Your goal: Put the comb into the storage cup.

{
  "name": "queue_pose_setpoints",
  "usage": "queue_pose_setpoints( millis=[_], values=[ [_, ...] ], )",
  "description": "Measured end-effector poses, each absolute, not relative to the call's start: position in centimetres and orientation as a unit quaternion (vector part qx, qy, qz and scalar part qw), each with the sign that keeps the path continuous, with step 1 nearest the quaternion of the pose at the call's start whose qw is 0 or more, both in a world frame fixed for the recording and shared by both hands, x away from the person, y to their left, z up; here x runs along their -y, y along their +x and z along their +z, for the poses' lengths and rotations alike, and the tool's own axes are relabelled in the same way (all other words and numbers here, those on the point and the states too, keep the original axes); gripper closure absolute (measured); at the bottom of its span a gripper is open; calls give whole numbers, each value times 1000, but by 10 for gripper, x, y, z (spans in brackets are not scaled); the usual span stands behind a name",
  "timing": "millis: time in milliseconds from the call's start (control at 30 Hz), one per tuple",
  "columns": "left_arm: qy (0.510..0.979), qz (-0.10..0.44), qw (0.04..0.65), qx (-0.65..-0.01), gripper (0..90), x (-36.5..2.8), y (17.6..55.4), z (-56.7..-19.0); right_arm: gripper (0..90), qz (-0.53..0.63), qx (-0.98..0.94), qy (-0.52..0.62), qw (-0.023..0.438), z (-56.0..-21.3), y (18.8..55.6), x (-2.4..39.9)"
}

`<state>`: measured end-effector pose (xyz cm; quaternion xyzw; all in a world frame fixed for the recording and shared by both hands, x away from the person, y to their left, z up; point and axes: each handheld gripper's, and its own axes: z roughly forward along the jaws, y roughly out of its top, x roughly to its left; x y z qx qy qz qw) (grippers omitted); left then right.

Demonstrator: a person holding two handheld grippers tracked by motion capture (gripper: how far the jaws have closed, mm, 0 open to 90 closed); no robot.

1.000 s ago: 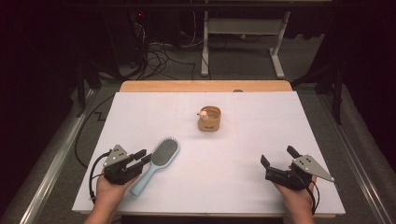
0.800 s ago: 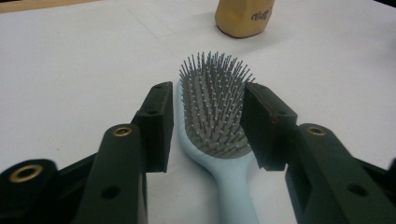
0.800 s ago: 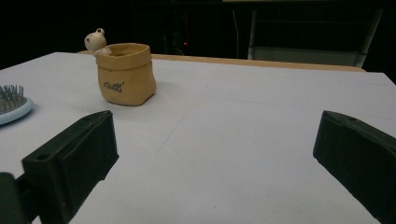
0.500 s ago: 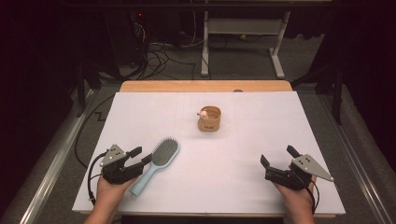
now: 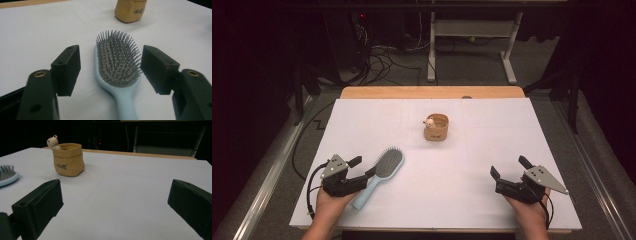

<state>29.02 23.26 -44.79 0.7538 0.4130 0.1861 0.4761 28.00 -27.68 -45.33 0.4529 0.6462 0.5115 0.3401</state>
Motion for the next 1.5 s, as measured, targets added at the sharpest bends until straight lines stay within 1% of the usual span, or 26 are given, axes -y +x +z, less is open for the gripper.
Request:
queue_pose_setpoints(
  millis=[333,400,467,533,600,667,733,1167,1200,1233,1500],
  values=[
    [760,163,464,-425,151,-230,297,-454,3,512,-646,454,337,-454,280,276],
    [763,160,461,-424,141,-230,298,-455,3,512,-646,455,336,-454,280,276],
    [764,158,460,-423,104,-229,299,-455,3,512,-646,456,336,-454,280,276],
    [763,161,462,-423,88,-229,299,-455,3,512,-646,456,336,-454,280,276],
    [760,165,465,-424,38,-229,299,-455,3,513,-646,454,336,-454,280,276],
    [756,177,464,-426,20,-229,299,-454,3,514,-647,452,337,-453,280,276],
    [754,178,467,-426,7,-230,299,-454,2,514,-647,450,339,-453,279,275],
    [758,181,464,-422,0,-228,301,-454,2,496,-673,428,345,-453,270,270],
    [757,178,465,-423,0,-229,301,-454,2,497,-671,428,345,-453,269,271],
    [752,163,472,-430,0,-229,301,-453,2,499,-668,430,345,-452,269,272],
    [768,152,438,-441,0,-223,309,-453,2,501,-662,437,346,-452,269,276]
  ],
)
